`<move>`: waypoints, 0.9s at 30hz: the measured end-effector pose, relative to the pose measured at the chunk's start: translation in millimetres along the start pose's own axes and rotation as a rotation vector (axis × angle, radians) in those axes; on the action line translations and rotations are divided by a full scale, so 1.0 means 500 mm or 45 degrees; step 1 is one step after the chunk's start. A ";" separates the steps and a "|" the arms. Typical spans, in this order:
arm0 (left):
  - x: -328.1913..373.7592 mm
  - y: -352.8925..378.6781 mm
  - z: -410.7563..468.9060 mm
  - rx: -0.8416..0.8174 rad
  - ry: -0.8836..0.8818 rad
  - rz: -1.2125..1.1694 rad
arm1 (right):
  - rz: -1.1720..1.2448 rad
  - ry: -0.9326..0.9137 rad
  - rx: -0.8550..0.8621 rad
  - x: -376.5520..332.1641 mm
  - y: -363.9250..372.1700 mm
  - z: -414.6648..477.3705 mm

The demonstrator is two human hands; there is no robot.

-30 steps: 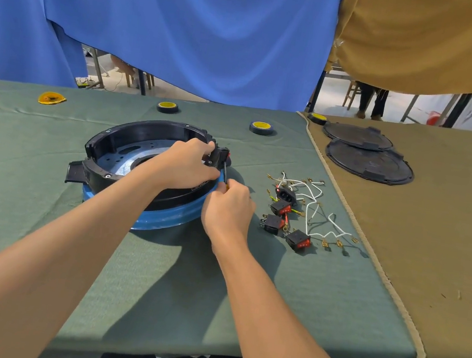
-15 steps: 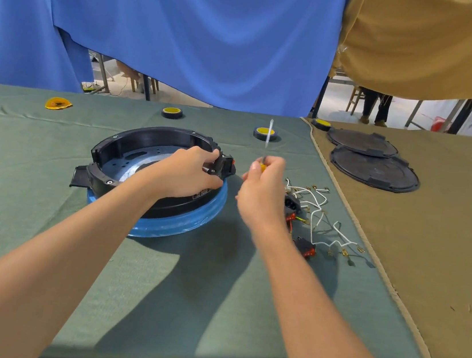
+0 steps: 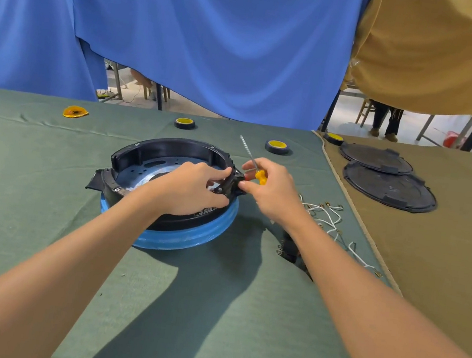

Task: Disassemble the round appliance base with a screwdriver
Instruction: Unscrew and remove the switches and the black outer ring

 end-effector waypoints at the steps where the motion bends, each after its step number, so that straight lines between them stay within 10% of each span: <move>1: 0.000 0.000 0.000 -0.002 0.006 -0.006 | -0.028 -0.019 0.009 0.001 -0.005 0.002; 27: 0.030 0.018 -0.027 0.263 0.343 0.519 | -0.391 0.268 -0.210 0.082 -0.247 -0.083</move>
Point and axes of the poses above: each hand's wrist, its own z-axis towards the middle knuckle, its own y-axis out of the palm, x = y × z, the point moved 2 cm from there along z, towards the middle knuckle, and after that the axes turned 11 degrees about x, right-handed, at the moved point
